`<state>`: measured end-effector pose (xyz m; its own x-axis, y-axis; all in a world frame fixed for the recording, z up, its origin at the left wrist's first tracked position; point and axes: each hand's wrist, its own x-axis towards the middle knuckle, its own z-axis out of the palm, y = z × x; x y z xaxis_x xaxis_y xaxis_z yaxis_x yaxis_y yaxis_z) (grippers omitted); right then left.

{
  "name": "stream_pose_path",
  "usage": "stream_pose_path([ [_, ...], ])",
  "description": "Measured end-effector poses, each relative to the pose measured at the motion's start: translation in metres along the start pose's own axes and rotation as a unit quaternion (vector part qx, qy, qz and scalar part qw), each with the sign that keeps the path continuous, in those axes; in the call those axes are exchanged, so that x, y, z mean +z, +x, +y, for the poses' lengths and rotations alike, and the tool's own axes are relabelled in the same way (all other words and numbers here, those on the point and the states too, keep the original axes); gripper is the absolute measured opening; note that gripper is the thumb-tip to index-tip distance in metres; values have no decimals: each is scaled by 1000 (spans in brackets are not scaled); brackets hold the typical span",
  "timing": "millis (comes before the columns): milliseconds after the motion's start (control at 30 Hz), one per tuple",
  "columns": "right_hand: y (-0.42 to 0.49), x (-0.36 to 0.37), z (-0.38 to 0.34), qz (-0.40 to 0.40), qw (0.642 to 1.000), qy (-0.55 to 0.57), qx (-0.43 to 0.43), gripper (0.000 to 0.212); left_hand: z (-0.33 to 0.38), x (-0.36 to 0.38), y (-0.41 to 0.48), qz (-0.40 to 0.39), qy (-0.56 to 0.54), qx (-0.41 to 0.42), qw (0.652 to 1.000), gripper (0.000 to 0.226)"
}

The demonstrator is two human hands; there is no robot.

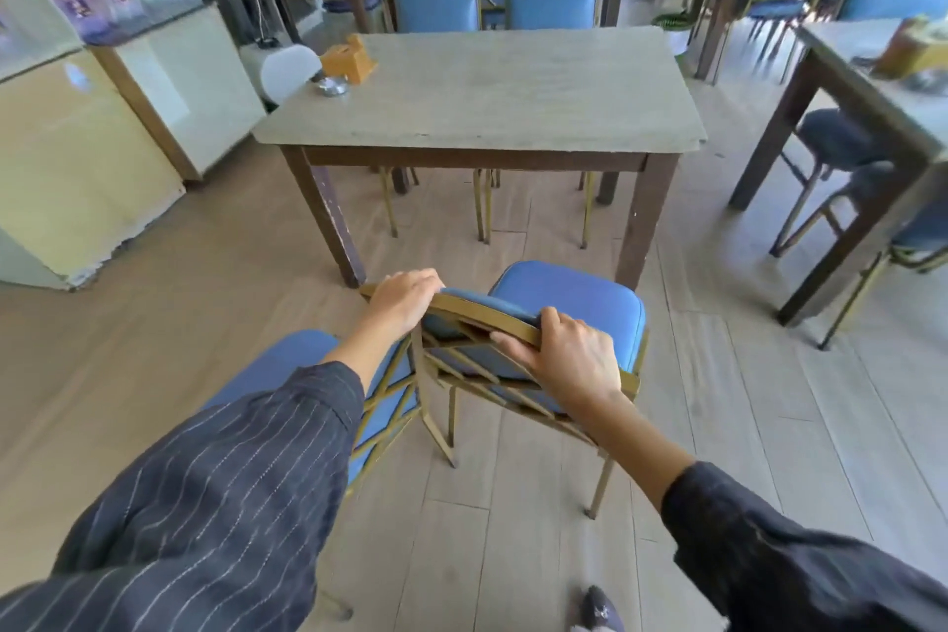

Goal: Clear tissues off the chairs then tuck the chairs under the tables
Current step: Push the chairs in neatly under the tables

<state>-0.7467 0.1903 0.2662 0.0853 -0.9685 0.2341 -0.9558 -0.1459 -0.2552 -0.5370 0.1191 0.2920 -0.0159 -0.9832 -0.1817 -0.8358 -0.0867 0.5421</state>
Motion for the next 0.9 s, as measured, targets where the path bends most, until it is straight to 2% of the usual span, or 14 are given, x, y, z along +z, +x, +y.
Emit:
stream_pose_path([
  [133, 12, -1, 14, -2, 1000, -14, -18, 63, 8, 5, 4, 8, 27, -18, 999, 32],
  [233, 29, -4, 32, 8, 999, -26, -41, 70, 13, 9, 11, 20, 43, -18, 999, 30],
  [367, 57, 1, 58, 38, 996, -33, -75, 84, 17, 16, 26, 6, 75, 10, 997, 56],
  [500, 87, 6, 84, 50, 995, -33, -84, 90, 17, 25, 36, 17, 19, 58, 998, 56],
  [633, 118, 6, 112, 46, 995, -32, -85, 94, 22, 34, 59, 22, 44, 117, 992, 90],
  [767, 151, 7, 135, 52, 994, -27, -90, 92, 41, 45, 91, 55, 47, 122, 990, 93],
  [900, 182, 13, 140, 55, 997, -30, -46, 95, 49, 41, 123, 70, 25, 120, 990, 90],
])
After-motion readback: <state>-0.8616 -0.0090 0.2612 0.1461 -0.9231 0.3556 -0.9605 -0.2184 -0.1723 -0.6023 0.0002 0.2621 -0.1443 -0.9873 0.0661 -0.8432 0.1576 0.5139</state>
